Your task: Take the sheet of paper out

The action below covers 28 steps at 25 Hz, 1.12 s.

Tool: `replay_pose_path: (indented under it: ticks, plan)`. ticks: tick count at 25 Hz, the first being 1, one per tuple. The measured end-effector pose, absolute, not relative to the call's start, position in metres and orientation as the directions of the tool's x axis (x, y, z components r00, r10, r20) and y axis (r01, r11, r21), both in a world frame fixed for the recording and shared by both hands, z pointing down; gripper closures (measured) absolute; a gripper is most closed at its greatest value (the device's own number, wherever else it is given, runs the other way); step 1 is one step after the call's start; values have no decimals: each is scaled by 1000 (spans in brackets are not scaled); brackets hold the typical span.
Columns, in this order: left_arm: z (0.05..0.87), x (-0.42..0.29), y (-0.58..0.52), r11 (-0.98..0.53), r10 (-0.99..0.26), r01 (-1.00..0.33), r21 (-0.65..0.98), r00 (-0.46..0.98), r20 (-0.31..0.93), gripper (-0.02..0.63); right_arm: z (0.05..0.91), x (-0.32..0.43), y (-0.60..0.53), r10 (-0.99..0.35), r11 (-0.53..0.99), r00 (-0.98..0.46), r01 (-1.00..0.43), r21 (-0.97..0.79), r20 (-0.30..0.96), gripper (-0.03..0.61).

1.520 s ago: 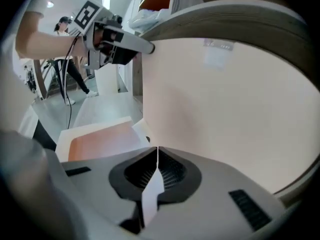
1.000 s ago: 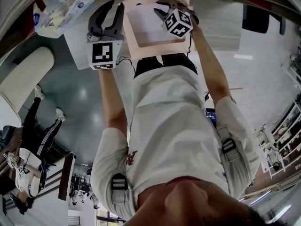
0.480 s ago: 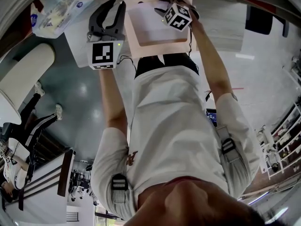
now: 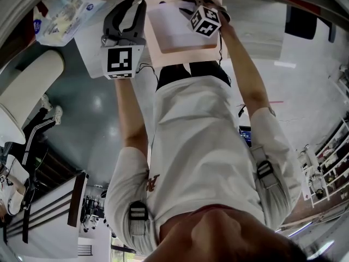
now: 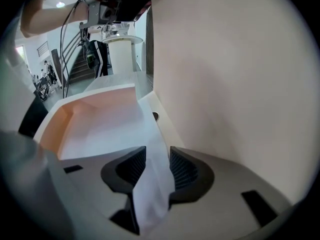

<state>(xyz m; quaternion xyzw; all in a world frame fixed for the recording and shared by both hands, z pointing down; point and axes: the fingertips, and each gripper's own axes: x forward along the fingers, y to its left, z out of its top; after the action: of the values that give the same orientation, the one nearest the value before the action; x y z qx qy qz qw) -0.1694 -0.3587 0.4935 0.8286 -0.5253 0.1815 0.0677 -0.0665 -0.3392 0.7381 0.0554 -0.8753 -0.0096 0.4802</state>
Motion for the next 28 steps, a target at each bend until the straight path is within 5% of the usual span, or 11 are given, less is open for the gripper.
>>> replay_pose_path:
  ticks: [13,28]
  plan:
    - [493,-172,-359,-432,-849,-899,-77,377,370,518,743,-65,-338,-130,992,-510,-75,106,850,554]
    - [490,-173,-361,-435,-849,-897,-71,384,362,518,715,-57,-345,-191,981,-546,-132,141,816,560]
